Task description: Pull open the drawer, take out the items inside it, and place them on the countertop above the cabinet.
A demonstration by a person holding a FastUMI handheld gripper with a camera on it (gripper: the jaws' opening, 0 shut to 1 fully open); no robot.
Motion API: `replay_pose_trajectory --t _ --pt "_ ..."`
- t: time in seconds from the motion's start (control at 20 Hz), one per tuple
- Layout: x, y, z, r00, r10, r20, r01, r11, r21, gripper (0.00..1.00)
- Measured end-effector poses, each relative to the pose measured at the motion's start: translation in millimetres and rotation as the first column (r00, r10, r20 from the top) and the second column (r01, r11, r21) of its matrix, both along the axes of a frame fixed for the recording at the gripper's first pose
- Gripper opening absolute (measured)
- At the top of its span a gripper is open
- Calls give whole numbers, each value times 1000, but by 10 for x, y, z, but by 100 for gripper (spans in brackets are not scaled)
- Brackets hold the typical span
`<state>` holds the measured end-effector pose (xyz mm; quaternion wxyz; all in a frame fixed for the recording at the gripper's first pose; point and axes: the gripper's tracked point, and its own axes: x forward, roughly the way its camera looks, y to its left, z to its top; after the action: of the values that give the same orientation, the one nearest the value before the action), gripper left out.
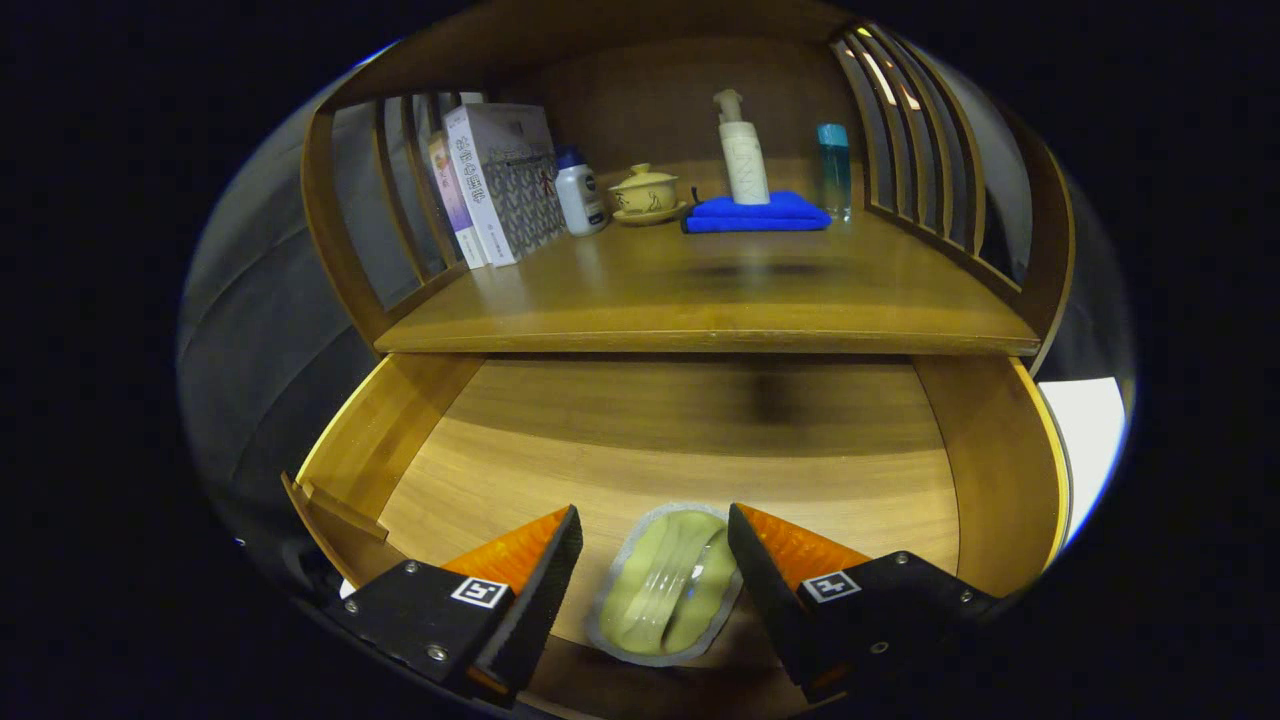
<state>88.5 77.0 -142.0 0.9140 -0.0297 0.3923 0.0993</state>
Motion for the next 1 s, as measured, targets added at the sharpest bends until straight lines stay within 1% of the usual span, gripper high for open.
replay_pose_trajectory --t 0.1,0.2,0.3,0.4,0.45,0.5,0.55,0.6,0.65,0.7,0.75,0.8,0.9,1.0 --pt "-20 -6 -68 999 -5 -41 5 1000 3 89" --pt "-51 -23 -136 996 -9 -86 9 1000 0 82" --pt "-27 -64 -148 997 -10 -82 8 1000 -23 76" --pt "-19 -116 -157 997 -11 -75 7 998 -55 66" --pt "-10 -139 -160 997 -18 -72 13 998 -63 58" --pt "-2 -152 -163 997 -26 -71 22 998 -56 54" --pt "6 -160 -162 997 -30 -74 27 998 -48 47" --pt "14 -164 -158 997 -33 -76 30 999 -42 45" --pt "10 -154 -158 997 -27 -73 24 999 -39 40" --pt "8 -151 -156 997 -12 -70 10 999 -39 37" --pt "2 -160 -149 998 -16 -55 14 999 -37 30" --pt "12 -157 -146 999 -18 -43 17 999 -33 27" --pt "-22 -105 -133 1000 15 -19 -15 999 -37 21" --pt "-17 -67 -93 999 40 13 -39 998 -39 20"
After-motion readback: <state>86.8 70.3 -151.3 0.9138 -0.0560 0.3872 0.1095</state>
